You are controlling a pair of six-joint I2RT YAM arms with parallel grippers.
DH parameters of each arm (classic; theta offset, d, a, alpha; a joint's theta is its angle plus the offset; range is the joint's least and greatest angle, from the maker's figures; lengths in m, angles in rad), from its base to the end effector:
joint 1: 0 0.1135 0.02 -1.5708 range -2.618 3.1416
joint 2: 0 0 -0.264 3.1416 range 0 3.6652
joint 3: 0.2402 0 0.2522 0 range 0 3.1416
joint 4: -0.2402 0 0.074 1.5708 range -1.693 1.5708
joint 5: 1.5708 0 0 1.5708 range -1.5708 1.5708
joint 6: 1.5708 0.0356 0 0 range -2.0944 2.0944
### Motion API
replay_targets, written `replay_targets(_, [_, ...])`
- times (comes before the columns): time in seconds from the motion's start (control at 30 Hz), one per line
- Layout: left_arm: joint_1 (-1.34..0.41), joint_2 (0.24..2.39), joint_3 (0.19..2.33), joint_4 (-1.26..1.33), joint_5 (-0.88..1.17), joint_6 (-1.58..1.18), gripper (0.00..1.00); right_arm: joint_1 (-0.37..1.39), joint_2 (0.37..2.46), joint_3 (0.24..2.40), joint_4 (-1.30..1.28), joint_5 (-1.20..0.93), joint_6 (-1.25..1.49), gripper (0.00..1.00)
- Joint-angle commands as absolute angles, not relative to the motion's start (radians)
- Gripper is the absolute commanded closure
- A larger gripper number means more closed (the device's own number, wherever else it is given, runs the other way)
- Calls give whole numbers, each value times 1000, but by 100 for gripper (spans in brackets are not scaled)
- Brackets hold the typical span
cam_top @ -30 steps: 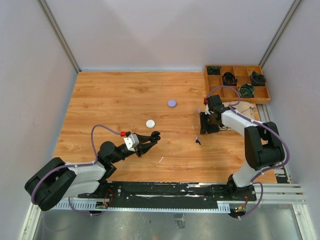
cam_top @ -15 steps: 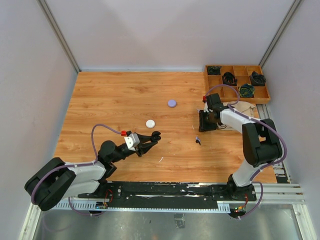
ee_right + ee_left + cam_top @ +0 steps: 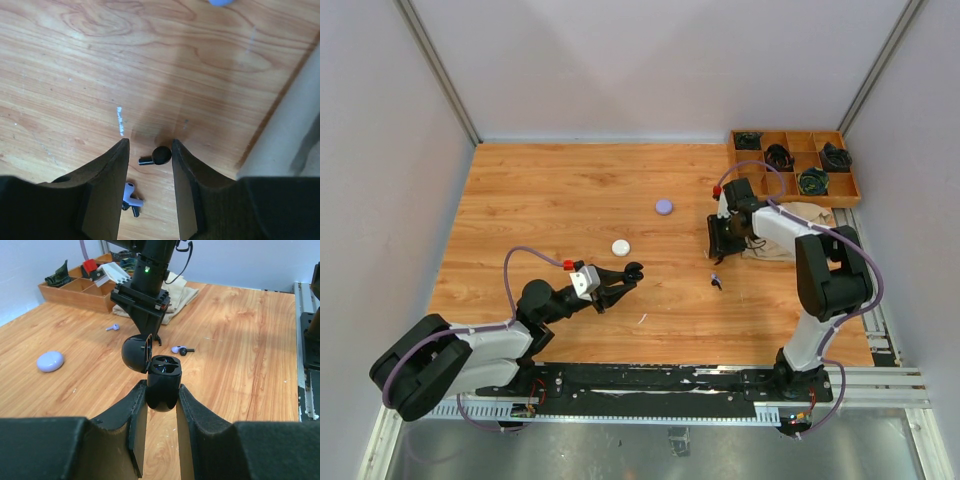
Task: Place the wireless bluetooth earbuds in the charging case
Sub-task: Pick up the earbud from the center of the board.
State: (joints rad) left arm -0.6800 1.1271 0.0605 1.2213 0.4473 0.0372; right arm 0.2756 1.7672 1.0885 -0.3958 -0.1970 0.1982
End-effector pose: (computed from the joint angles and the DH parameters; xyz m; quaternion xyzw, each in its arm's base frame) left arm 0.1321 -0.1266 0.1828 0.3803 0.5347 -0.3708 0.6572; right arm 0.3365 0.1024 0.1696 -0.0615 0.9630 0.1500 0.2152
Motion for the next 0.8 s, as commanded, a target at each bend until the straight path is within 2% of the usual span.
replay_targets(0.0, [-676,1132,84,1232,458,33,100,317,1788,1146,-469,-194,144,60])
replay_targets(0.3, [-677,1134,87,1229,462,29,100,330,1736,1172,-543,-34,140,62])
replay_targets(0.77, [-677,1131,93,1215,462,25,100,337,1804,1169,-529,-105,190,67])
